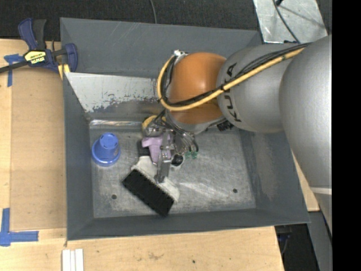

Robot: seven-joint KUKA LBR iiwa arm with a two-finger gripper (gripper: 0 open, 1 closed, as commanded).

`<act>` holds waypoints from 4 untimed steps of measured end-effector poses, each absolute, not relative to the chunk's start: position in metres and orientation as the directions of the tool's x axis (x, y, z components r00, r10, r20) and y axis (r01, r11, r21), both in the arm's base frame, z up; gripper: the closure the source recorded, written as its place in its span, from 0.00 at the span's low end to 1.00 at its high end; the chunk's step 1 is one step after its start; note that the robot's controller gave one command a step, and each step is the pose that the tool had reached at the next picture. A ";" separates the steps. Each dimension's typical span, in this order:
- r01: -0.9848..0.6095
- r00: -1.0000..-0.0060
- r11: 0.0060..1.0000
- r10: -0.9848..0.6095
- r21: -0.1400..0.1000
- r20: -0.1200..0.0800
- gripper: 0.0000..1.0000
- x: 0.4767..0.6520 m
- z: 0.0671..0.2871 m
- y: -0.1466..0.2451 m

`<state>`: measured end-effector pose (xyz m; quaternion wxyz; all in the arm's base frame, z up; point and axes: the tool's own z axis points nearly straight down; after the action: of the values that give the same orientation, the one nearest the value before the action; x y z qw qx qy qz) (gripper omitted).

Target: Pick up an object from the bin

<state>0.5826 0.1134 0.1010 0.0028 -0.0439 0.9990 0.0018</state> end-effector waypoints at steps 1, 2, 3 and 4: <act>-0.092 -0.996 0.996 -0.092 0.002 -0.003 0.00 0.586 0.108 0.108; -0.009 -1.000 1.000 -0.009 0.019 -0.023 1.00 0.610 0.091 0.097; -0.009 -1.000 1.000 -0.008 0.019 -0.023 1.00 0.610 0.091 0.097; -0.007 -1.000 1.000 -0.007 0.012 -0.019 1.00 0.604 0.092 0.097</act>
Offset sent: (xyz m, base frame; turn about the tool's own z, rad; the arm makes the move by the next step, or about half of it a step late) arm 0.0181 -0.0280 -0.0310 0.0875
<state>0.6041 0.0970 0.0921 0.0097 -0.0036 0.9999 0.0058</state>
